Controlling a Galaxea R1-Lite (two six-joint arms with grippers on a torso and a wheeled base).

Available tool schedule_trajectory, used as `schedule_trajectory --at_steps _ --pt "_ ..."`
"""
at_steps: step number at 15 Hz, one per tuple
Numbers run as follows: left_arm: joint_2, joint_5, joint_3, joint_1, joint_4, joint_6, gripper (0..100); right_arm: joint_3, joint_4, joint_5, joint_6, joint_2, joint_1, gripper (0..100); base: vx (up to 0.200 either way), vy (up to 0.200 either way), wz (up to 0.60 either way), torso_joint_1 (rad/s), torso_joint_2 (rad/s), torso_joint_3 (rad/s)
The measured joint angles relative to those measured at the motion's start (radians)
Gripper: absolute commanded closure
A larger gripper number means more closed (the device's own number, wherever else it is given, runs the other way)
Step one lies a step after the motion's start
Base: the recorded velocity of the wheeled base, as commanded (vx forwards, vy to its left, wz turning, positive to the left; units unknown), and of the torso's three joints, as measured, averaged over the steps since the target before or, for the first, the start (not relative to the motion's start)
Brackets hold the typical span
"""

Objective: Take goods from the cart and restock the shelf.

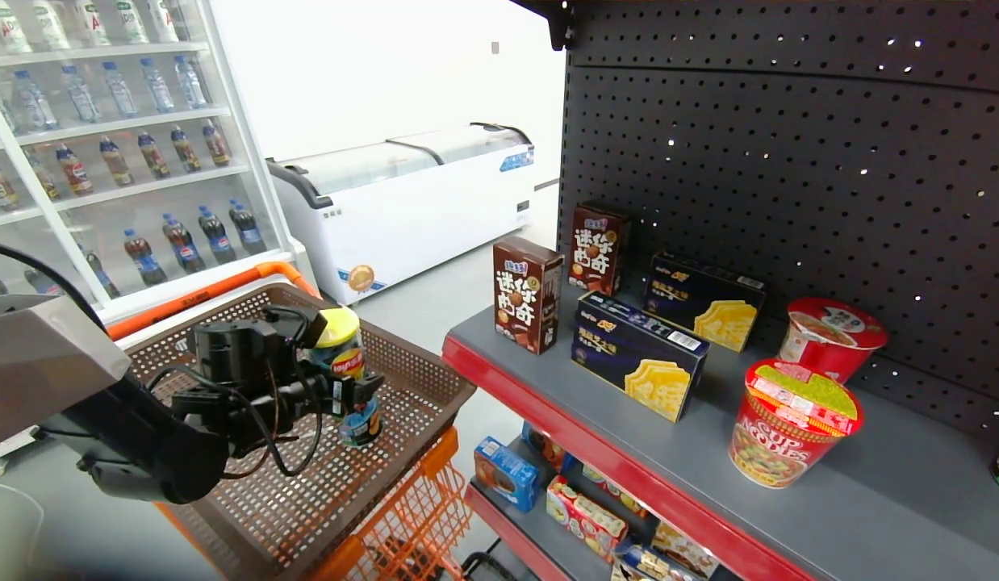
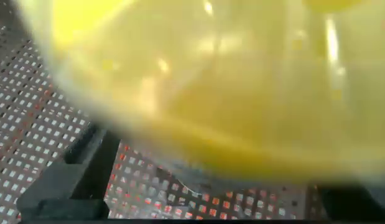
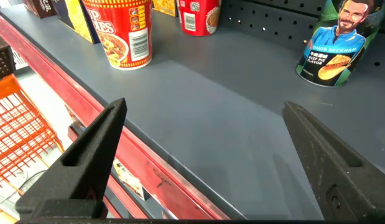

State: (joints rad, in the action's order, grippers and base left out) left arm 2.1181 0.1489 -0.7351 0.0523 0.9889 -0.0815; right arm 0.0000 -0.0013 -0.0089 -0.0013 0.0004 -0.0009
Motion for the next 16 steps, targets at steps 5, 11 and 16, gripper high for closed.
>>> schedule_trajectory --at_steps 5,11,16 --pt "0.028 0.001 -0.041 0.007 -0.002 -0.001 100 0.0 0.0 0.0 0.0 0.0 0.0 0 0.0 0.0 0.0 0.0 0.0 0.0" --pt "0.006 -0.052 -0.019 0.019 -0.042 -0.11 100 0.0 0.0 0.0 0.0 0.0 0.0 0 0.0 0.0 0.0 0.0 0.0 0.0" --pt "-0.169 -0.094 0.019 0.018 -0.222 -0.064 100 0.0 0.0 0.0 0.0 0.0 0.0 0 0.0 0.0 0.0 0.0 0.0 0.0"
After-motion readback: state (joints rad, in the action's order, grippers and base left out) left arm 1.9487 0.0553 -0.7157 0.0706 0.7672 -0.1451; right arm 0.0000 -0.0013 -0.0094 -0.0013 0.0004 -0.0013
